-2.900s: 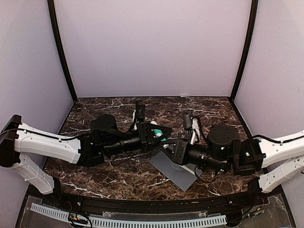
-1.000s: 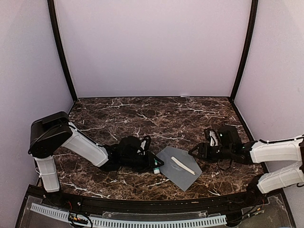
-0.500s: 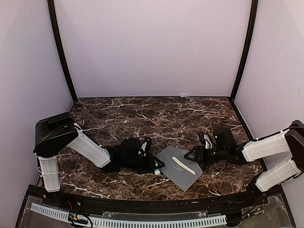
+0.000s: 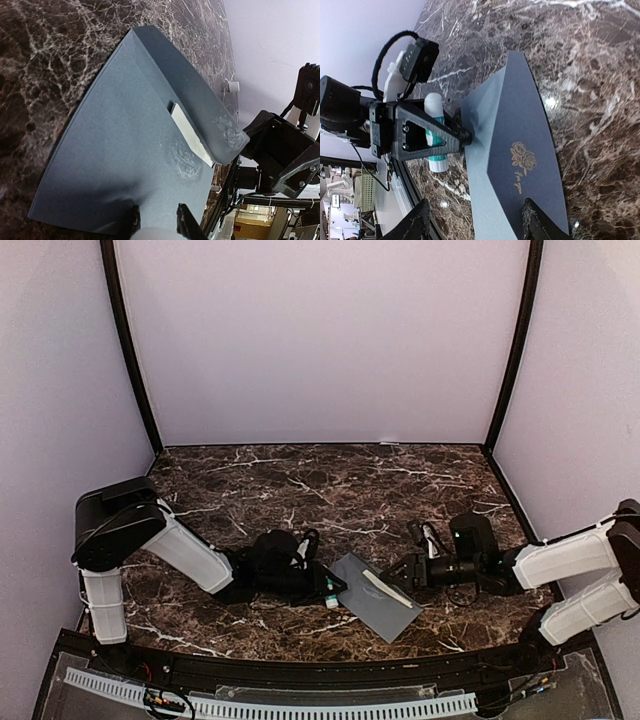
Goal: Place the letter into the envelope and seal it
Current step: Seal the envelope flap on the envelope.
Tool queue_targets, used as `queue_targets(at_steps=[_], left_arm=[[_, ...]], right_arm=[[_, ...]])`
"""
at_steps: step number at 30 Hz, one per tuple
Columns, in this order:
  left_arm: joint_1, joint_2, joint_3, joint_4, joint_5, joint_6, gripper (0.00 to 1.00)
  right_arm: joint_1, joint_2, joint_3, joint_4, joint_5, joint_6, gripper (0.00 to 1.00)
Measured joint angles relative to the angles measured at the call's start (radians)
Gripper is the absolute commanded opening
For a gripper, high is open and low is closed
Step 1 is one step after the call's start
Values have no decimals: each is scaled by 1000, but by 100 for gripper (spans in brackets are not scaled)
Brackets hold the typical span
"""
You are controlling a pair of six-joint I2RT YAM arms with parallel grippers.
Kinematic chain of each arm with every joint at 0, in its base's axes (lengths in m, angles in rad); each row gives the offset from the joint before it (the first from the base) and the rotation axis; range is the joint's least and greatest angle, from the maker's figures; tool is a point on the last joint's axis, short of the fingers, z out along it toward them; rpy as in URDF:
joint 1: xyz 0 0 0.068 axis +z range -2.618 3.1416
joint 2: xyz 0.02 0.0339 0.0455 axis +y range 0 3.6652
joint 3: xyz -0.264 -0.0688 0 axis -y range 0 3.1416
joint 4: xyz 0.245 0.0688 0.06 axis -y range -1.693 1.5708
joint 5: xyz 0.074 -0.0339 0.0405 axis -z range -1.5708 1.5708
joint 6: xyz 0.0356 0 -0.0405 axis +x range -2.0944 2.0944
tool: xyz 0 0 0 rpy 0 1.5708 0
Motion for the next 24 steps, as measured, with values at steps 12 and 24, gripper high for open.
queue_targets(at_steps=[12, 24], left_arm=[[0, 1, 0, 2, 1, 0, 0], [0, -4, 76, -61, 0, 32, 0]], right_arm=[[112, 119, -23, 102, 22, 74, 48], [119, 173, -57, 172, 80, 152, 33]])
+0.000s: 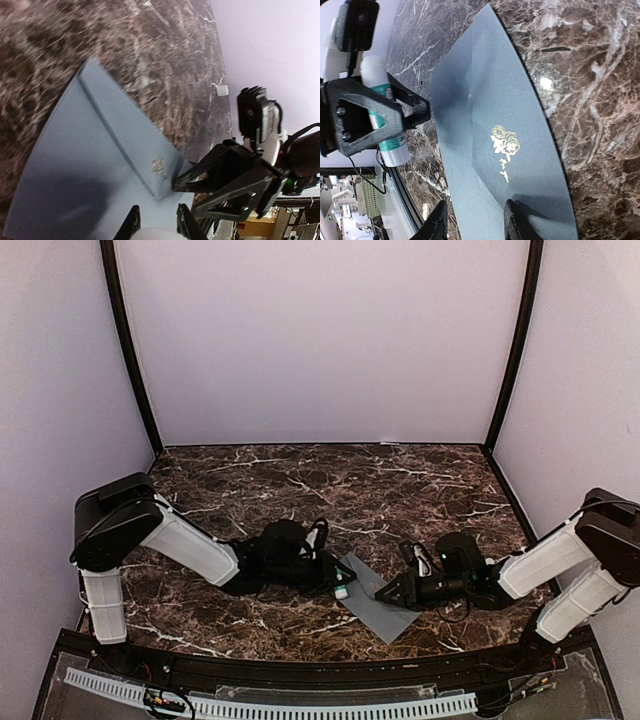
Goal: Place the letter into the envelope and seal it
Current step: Seal the envelope flap on the envelope.
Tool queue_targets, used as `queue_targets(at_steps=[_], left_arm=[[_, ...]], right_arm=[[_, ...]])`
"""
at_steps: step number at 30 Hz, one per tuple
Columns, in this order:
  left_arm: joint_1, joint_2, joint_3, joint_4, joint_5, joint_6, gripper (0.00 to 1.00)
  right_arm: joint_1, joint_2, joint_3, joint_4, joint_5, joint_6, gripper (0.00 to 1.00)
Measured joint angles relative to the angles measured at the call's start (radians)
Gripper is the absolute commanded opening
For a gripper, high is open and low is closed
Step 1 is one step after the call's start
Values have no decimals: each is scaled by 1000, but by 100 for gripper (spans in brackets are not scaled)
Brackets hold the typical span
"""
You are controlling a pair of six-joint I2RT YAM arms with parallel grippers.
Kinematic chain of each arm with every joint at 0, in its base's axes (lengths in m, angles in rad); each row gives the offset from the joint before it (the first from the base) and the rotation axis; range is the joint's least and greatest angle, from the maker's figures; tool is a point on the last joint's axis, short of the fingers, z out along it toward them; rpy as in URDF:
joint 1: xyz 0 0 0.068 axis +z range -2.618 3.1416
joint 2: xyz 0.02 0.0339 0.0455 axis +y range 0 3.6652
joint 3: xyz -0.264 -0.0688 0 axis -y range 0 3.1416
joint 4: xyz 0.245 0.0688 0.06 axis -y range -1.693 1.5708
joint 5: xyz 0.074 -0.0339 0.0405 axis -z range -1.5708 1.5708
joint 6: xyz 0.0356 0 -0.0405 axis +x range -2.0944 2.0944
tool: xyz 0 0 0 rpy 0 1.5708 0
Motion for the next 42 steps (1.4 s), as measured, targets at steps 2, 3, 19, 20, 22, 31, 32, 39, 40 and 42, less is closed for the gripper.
queue_targets(at_steps=[2, 3, 19, 20, 22, 31, 32, 39, 40, 42], left_arm=[[0, 0, 37, -8, 0, 10, 0], [0, 0, 57, -14, 1, 15, 0], [2, 230, 272, -24, 41, 140, 0], [3, 231, 277, -26, 45, 145, 0], [3, 233, 278, -26, 48, 152, 0], [4, 234, 277, -19, 59, 155, 0], [4, 234, 277, -18, 61, 154, 0], [4, 234, 275, -16, 71, 149, 0], [4, 234, 275, -16, 72, 148, 0], [4, 234, 273, -14, 74, 147, 0]], right_arm=[[1, 10, -3, 14, 4, 13, 31], [1, 14, -5, 21, 6, 19, 30], [19, -26, -13, -12, 45, 59, 19], [22, -51, -16, -28, 51, 60, 18], [27, -117, -21, -70, 65, 62, 17], [32, -318, -22, -230, 163, 51, 8], [32, -315, -22, -241, 171, 51, 7], [32, -235, -23, -246, 196, 51, 2], [32, -217, -23, -245, 199, 51, 1], [32, -181, -23, -245, 203, 49, 0]])
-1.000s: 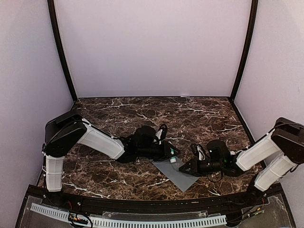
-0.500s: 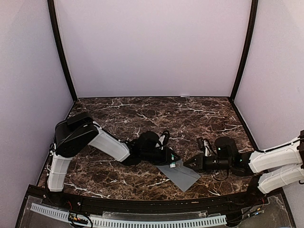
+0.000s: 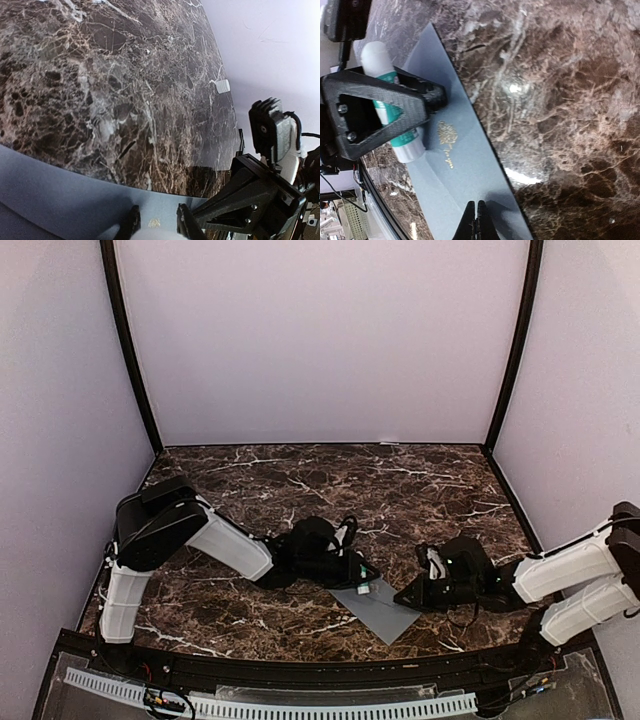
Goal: Place the letter into the envelope and seal it
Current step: Seal the envelope flap on the envelope.
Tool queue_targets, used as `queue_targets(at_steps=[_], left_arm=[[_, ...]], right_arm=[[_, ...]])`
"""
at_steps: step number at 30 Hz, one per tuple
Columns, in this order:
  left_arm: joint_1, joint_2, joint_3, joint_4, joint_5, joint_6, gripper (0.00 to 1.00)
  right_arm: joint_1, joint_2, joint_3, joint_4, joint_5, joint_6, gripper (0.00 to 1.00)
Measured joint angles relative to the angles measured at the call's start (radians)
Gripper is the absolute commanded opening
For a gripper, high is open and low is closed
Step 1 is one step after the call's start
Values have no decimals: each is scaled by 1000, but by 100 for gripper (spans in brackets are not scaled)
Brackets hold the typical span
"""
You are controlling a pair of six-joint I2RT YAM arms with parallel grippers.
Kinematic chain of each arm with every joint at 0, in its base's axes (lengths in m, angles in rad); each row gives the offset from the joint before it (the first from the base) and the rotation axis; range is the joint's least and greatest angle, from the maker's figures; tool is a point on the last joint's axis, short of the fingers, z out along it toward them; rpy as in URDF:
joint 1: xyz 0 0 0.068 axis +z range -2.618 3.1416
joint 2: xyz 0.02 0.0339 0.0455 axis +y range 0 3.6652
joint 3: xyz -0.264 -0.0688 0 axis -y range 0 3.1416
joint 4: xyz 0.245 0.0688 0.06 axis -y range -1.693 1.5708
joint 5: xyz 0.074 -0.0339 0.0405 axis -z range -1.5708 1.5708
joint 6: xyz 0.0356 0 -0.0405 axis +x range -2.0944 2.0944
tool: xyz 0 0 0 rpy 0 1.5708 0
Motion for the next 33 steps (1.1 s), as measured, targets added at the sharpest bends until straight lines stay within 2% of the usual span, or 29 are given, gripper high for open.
queue_targets(at_steps=[20, 28, 33], left_arm=[[0, 0, -5, 6, 8, -4, 0], [0, -16, -5, -24, 4, -2, 0], [13, -25, -6, -48, 1, 10, 0]], right_arm=[[25, 298, 182, 131, -3, -17, 0], [28, 302, 167, 164, 10, 0, 0], [34, 245, 101, 180, 22, 24, 0]])
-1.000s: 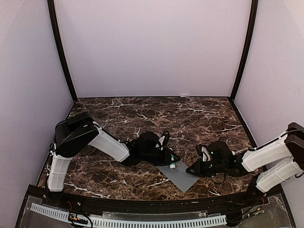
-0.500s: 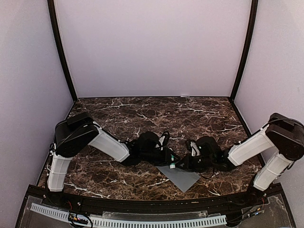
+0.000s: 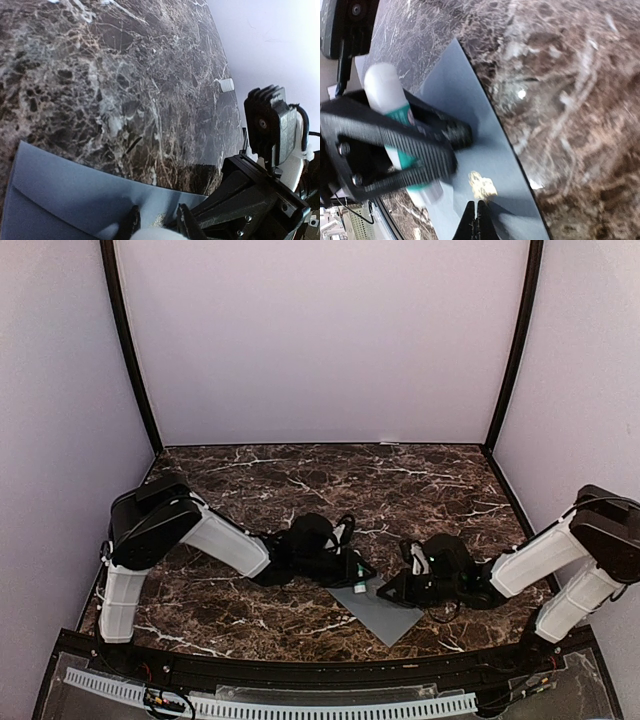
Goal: Place the letter into the envelope and seal it
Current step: Seal the envelope flap on the envelope.
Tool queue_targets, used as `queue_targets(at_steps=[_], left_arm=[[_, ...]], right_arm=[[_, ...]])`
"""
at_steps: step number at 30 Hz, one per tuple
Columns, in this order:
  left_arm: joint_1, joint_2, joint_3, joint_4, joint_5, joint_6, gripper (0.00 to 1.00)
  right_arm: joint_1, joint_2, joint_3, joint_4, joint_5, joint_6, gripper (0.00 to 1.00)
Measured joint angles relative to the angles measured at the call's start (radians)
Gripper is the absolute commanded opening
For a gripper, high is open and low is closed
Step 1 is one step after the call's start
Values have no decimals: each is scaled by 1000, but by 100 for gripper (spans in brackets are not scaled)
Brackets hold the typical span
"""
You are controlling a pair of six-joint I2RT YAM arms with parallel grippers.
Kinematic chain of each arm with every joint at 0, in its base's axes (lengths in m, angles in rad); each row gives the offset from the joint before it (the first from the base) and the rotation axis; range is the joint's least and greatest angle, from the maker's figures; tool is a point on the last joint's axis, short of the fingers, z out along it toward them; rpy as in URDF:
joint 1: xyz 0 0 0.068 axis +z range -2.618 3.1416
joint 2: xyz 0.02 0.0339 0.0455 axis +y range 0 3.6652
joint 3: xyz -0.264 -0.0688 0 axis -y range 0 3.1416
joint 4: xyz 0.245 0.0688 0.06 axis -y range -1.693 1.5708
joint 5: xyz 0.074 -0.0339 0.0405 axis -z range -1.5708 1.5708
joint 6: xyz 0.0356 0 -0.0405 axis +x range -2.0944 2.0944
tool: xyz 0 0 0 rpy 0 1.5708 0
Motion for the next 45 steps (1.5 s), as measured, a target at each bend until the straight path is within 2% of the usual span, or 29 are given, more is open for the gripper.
queue_targets(at_steps=[6, 14, 31, 37, 45], left_arm=[[37, -9, 2, -31, 0, 36, 0], [51, -9, 19, -67, 1, 83, 0], [51, -9, 15, -66, 11, 107, 0], [47, -9, 15, -66, 11, 106, 0], [42, -9, 14, -66, 13, 102, 0]], right_arm=[[4, -66, -59, -7, 18, 18, 0], [5, -72, -58, -17, 19, 27, 0], [16, 114, 135, -27, 37, 26, 0], [39, 108, 117, -5, 50, 36, 0], [128, 91, 56, 64, 89, 99, 0]])
